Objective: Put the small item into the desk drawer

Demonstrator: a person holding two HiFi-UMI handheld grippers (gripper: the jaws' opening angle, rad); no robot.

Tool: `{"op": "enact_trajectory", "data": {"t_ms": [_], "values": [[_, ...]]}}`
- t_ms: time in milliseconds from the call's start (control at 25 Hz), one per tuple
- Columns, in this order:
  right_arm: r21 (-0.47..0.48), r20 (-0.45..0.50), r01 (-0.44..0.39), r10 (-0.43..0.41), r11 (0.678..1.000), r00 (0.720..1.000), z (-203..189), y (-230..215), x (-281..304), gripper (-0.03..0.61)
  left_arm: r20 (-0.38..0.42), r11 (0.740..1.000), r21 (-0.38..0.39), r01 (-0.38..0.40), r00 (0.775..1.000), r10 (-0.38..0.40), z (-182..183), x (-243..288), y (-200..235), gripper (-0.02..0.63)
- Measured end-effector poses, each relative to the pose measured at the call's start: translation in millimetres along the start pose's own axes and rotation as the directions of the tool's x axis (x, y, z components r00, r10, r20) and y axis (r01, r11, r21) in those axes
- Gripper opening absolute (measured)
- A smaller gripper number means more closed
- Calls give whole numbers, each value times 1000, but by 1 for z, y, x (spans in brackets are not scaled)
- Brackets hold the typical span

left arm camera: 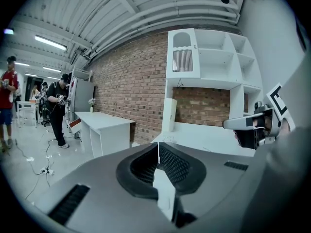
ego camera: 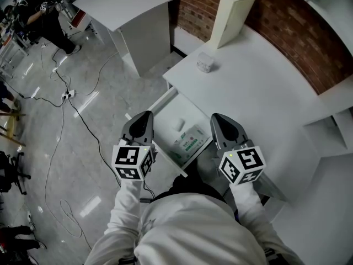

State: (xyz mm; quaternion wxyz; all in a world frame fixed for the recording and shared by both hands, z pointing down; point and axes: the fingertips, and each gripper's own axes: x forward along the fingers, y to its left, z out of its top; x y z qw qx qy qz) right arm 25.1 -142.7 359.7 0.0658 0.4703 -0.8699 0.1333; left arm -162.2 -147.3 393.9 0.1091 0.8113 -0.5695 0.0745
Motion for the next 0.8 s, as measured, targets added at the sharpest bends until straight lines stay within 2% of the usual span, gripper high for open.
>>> {"op": "enact_trajectory", "data": {"t_ms": [800], "values": [[19,-12,-27,27,999,1000,-3,3,-5,28,8,1000,-2,-9,1000,9,1,-12,-7,25]]}}
